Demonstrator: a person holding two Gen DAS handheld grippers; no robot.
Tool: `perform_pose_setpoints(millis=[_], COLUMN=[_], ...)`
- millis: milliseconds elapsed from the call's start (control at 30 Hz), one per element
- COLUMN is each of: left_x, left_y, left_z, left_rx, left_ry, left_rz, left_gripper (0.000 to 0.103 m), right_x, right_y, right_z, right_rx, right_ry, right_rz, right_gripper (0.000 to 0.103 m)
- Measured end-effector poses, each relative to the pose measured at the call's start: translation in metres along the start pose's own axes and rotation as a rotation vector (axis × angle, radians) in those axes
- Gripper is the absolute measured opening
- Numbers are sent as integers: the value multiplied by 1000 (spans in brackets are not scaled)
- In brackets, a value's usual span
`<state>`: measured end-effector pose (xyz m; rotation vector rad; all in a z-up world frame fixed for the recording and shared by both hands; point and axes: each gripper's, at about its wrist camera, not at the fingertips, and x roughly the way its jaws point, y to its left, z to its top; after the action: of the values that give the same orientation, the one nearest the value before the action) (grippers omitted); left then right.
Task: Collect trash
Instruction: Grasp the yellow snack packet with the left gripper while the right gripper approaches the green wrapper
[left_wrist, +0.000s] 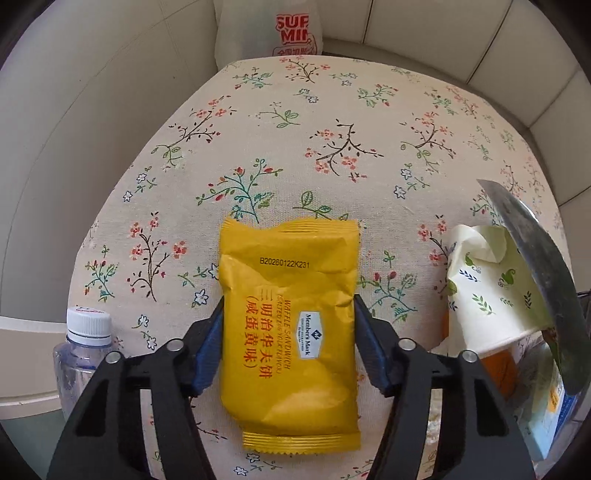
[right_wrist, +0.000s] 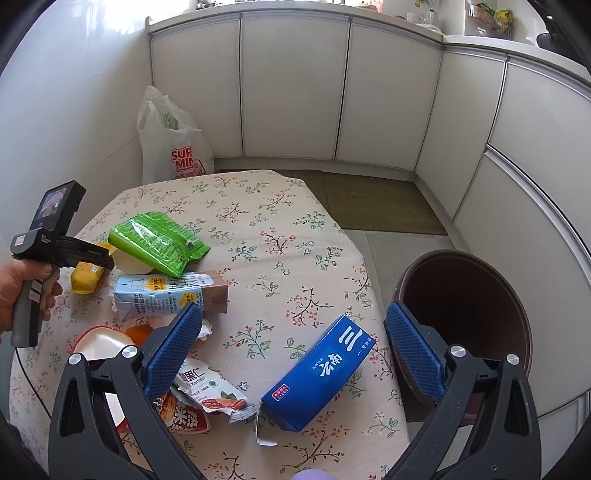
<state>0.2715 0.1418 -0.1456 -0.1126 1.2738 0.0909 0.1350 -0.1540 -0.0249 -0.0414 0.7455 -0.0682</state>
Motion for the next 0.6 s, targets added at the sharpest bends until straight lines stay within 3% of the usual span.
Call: perform_pose_setpoints(millis=[233, 367, 600], left_x=[-19, -34, -91], left_y=[-5, -11, 3], left_z=[-23, -58, -123], left_rx=[17, 2, -109], left_ry=[-24, -41, -131], left_rz=[-27, -67, -280], left_gripper=[32, 26, 24], right_x=[-3, -5, -4], right_y=[-2, 1, 41], right_z=[2, 5, 34], right_rx=[-7, -39, -228], right_ry=[-2, -3, 13], right_rz=[9, 33, 137], right_gripper=[96, 96, 96])
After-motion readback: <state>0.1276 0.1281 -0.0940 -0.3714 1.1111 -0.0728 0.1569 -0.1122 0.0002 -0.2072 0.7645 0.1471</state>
